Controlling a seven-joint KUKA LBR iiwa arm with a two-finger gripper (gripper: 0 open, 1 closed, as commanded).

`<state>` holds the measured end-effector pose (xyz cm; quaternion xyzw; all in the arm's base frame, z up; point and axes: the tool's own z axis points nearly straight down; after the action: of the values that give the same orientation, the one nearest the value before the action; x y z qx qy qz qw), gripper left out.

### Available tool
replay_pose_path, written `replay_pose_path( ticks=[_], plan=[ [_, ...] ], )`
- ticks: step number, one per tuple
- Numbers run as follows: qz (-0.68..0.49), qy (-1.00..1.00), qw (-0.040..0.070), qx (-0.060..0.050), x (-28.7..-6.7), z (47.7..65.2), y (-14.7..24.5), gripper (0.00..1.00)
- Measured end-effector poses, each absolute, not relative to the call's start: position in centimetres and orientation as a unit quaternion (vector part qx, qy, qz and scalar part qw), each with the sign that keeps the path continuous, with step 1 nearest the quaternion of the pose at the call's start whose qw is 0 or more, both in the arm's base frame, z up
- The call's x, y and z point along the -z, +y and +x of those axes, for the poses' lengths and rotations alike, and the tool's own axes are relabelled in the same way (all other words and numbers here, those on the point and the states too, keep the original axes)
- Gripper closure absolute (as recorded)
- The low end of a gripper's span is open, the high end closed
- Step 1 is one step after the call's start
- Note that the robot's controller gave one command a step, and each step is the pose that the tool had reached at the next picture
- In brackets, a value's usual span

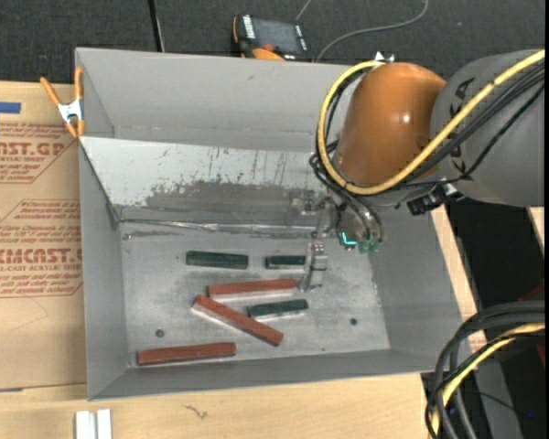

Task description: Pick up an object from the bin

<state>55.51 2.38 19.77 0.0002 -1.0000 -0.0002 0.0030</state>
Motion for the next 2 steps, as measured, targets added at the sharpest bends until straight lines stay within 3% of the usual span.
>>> replay_pose_path(
  ticks=[1,2],
  plan=[
    [0.080,-0.997,0.004,0.001,-8.5,52.1,7.1,0.00],
    [0.096,-0.995,0.001,-0.001,-6.9,50.7,2.1,0.00]
  ],
)
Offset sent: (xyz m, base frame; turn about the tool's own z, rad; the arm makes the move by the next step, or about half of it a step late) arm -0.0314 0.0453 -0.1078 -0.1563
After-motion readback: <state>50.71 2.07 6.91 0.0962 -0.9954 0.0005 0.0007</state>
